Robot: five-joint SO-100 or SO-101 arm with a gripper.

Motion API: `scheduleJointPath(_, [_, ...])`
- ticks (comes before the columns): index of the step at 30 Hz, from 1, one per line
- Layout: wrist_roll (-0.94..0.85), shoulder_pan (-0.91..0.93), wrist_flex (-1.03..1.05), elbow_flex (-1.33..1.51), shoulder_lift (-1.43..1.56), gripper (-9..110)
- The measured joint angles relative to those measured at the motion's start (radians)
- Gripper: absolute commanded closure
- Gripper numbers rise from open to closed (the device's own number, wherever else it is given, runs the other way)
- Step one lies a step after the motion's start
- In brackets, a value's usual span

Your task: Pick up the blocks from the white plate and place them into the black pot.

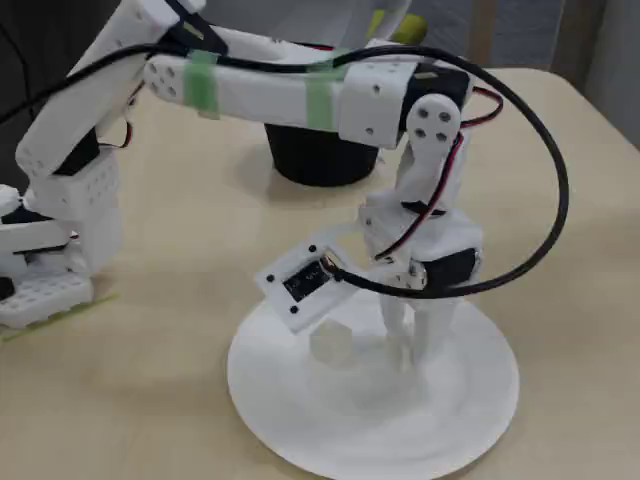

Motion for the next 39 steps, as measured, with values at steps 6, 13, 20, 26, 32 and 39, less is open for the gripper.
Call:
scheduleJointPath(6, [-0.011,0.000,0.000,-0.078,-0.049,104])
scheduleJointPath(13, [-0.115,-0.002,0.008,-0.161,-0.052,104])
scheduleJointPath(20, [-0.454,-0.021,0.006,-0.574,-0.081,104])
scheduleJointPath(26, [-0.666,-0.150,0.009,-0.957,-0.104,104])
scheduleJointPath(32, [-0.782,-0.367,0.014,-0.991,0.038,104])
scheduleJointPath(39, [-0.802,-0.660,0.017,-0.413,0.495,104])
